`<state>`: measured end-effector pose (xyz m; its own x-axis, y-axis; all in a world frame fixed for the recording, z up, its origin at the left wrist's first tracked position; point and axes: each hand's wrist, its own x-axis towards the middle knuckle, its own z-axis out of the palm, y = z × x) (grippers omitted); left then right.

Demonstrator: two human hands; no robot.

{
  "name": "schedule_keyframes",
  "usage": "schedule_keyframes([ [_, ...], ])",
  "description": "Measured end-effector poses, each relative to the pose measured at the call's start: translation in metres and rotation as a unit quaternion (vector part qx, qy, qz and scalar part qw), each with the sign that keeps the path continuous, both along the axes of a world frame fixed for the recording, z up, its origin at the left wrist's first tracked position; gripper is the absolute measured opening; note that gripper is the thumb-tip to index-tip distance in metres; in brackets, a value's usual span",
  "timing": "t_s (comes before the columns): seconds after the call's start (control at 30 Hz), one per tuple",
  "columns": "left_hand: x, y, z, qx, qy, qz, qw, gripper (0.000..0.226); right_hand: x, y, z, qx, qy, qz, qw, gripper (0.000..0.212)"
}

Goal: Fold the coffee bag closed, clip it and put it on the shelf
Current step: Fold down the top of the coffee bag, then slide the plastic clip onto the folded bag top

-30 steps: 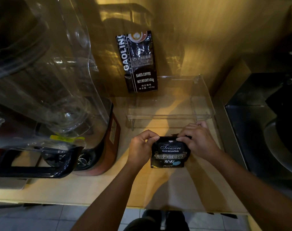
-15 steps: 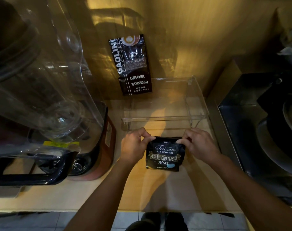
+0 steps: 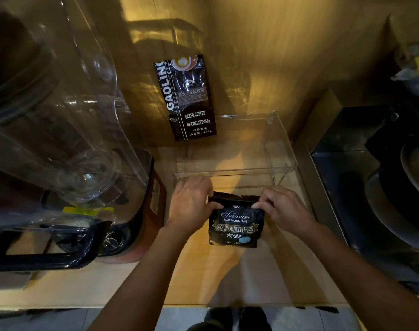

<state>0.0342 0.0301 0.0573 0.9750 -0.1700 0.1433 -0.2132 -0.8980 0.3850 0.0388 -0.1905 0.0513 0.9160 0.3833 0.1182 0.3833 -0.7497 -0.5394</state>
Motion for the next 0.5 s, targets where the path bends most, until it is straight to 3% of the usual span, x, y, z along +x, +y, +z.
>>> schedule_keyframes([
  [0.1, 0.000, -0.021, 0.007, -0.007, -0.051, -0.082, 0.995, 0.031, 0.001, -0.001, 0.000, 0.001, -0.005, 0.004, 1.000, 0.019],
  [0.23, 0.005, -0.051, 0.006, 0.050, 0.001, -0.188, 0.981, 0.026, 0.001, -0.001, -0.002, 0.016, 0.000, 0.003, 1.000, 0.013],
  [0.5, 0.012, -0.066, 0.000, 0.031, 0.017, -0.226, 0.973, 0.011, -0.004, -0.010, -0.006, 0.090, 0.026, -0.034, 0.995, 0.001],
])
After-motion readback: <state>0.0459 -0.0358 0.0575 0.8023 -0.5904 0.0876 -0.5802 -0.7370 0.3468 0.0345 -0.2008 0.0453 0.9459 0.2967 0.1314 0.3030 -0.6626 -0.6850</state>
